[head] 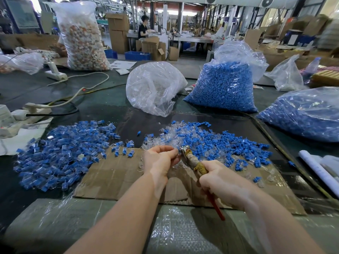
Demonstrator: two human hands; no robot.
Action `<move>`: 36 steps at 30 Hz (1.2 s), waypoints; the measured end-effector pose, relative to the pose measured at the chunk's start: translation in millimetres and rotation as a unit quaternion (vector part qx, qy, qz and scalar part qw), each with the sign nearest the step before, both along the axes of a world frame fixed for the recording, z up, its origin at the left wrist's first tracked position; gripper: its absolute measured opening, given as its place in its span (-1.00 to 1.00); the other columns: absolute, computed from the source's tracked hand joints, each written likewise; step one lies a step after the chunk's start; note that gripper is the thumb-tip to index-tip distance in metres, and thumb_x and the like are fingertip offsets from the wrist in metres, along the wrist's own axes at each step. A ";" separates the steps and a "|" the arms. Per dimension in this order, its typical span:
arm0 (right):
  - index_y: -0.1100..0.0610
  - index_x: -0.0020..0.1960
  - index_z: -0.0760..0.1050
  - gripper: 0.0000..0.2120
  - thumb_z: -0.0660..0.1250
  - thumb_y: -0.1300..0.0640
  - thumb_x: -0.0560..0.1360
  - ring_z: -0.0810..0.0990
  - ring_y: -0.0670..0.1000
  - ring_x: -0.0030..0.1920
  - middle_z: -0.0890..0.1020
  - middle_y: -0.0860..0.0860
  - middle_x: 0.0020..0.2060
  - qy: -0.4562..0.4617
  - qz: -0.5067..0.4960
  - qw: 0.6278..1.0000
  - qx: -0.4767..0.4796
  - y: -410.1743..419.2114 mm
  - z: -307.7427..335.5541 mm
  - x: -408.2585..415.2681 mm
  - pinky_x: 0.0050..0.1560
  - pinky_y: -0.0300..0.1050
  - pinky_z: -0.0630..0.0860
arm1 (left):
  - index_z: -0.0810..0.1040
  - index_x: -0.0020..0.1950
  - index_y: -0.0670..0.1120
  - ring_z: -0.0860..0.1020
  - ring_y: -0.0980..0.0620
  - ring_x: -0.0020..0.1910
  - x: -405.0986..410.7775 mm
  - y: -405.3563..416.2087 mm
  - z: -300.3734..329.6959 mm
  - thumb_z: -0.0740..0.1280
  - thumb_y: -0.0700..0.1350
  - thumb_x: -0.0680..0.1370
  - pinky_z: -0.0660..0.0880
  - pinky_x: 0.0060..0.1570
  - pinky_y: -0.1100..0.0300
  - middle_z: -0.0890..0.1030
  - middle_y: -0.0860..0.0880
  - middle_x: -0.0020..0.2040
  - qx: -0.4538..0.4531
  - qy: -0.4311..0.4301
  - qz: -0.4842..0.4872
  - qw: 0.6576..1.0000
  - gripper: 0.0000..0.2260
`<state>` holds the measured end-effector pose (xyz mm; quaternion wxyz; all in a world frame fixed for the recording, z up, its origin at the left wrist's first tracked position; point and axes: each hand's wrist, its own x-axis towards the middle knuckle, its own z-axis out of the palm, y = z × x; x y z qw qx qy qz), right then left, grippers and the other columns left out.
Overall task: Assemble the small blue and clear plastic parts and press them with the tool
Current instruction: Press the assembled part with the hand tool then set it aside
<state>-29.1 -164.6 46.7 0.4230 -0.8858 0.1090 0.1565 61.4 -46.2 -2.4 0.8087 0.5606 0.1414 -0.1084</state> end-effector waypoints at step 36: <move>0.11 0.38 0.32 -0.47 0.28 -0.12 0.50 0.39 0.16 0.25 0.46 0.16 0.23 -0.072 -0.162 0.912 -0.369 -87.9 -39.4 19.8 0.23 -0.03 0.32 | 0.62 0.12 -0.12 0.38 -0.04 0.09 7.7 83.6 -31.2 0.33 -0.27 0.51 0.33 0.08 0.15 0.56 -0.07 0.06 0.602 -0.259 0.080 0.751 -0.78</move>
